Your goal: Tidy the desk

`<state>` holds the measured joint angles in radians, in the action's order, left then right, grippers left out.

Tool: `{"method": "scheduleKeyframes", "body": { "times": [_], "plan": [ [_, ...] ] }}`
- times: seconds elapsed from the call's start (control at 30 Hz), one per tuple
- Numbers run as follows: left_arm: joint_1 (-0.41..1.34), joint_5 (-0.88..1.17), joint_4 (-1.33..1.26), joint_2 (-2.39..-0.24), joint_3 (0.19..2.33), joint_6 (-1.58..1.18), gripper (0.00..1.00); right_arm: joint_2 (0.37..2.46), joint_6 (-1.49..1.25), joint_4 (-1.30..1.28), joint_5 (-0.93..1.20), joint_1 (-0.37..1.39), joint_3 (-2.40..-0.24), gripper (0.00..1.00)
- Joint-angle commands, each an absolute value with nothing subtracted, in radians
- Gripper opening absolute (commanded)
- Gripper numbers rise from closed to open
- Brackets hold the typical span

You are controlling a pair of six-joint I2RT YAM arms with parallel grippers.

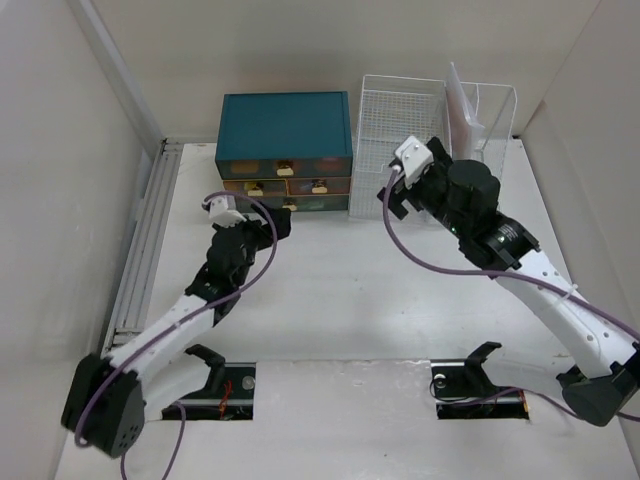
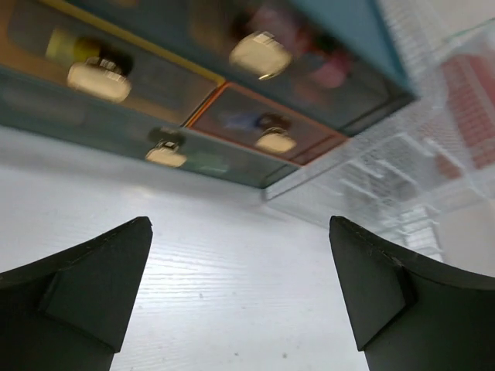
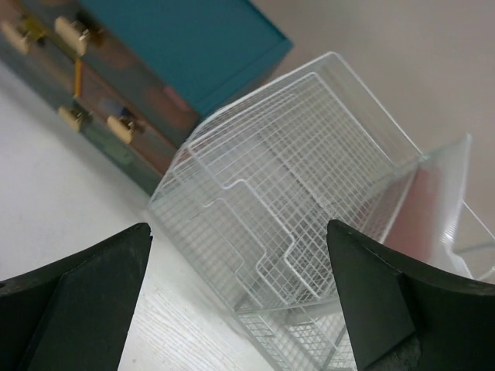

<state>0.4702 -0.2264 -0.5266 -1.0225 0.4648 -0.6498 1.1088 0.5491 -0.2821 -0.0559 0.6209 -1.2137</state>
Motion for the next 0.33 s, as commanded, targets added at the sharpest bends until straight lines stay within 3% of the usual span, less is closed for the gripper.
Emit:
{"method": "scheduleKeyframes", "body": {
  "times": [0.0,0.13,0.3],
  "plan": [
    [0.492,-0.252,-0.390,-0.856,0.503,-0.562,0.99,1.129,0.388,-0.255,-0.229,0.604,-1.302,1.00],
    [0.515,-0.271,-0.143,-0.727,0.604,-0.473,0.99,1.091,0.252,-0.226,-0.365,0.595,-1.281,1.00],
    [0.580,-0.275,-0.138,-0.643,0.620,-0.463,0.99,0.976,0.235,-0.176,-0.402,0.557,-1.145,1.00]
  ]
}}
